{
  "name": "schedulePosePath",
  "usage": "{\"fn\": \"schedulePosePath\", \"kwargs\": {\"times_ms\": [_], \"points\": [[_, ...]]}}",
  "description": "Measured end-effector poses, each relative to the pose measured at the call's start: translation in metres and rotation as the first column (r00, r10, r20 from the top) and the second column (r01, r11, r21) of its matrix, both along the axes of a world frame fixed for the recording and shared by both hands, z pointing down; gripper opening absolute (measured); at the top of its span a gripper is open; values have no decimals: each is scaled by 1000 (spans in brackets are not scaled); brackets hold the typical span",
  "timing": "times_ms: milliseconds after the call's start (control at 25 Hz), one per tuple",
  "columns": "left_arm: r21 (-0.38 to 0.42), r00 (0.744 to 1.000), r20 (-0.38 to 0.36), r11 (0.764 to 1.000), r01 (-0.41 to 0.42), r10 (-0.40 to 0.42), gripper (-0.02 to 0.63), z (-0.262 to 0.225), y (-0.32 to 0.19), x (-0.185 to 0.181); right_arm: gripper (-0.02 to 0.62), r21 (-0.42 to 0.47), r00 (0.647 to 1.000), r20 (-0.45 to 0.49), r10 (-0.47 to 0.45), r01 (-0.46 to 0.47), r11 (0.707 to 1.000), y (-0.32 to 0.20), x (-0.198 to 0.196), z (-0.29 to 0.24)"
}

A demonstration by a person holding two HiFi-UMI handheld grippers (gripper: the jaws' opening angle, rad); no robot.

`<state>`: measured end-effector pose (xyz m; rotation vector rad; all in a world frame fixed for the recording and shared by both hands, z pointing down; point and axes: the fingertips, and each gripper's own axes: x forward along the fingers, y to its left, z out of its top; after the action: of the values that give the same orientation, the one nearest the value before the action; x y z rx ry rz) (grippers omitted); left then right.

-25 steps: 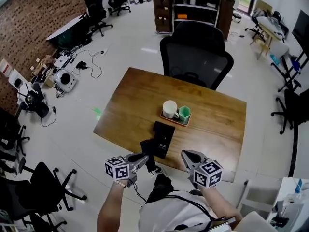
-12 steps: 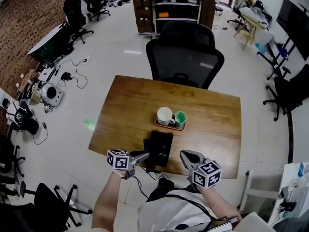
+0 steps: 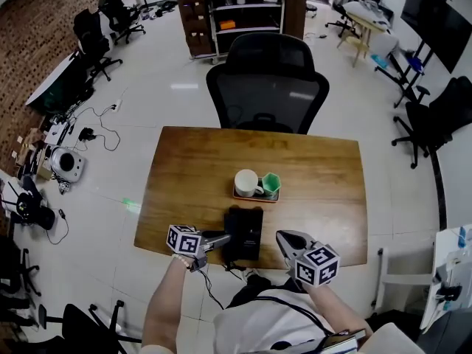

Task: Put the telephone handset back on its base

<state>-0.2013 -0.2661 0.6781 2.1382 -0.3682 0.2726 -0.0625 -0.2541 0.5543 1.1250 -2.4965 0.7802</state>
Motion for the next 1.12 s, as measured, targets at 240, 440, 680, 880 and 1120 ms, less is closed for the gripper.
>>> {"fn": "schedulePosePath", "kwargs": {"times_ms": [240,440,680,880,1120], "points": [[-26,998,-11,998,-61,61,69,9,-9,7,0,-4,999,-12,36,-36,999,-3,3,2],[-47,997,-23,996,-81,80,69,14,-14,10,0,-13,998,-18,54,-55,998,-4,3,4],[-103,996,-39,991,-84,80,69,27,-14,13,0,-16,997,-25,67,-67,998,-8,6,4],[-109,995,-61,991,-80,74,71,28,-14,14,0,-25,998,-31,60,-60,998,-6,6,6],[7,994,67,996,-89,89,95,30,-16,13,0,-30,998,-32,60,-61,998,-7,10,8]]}}
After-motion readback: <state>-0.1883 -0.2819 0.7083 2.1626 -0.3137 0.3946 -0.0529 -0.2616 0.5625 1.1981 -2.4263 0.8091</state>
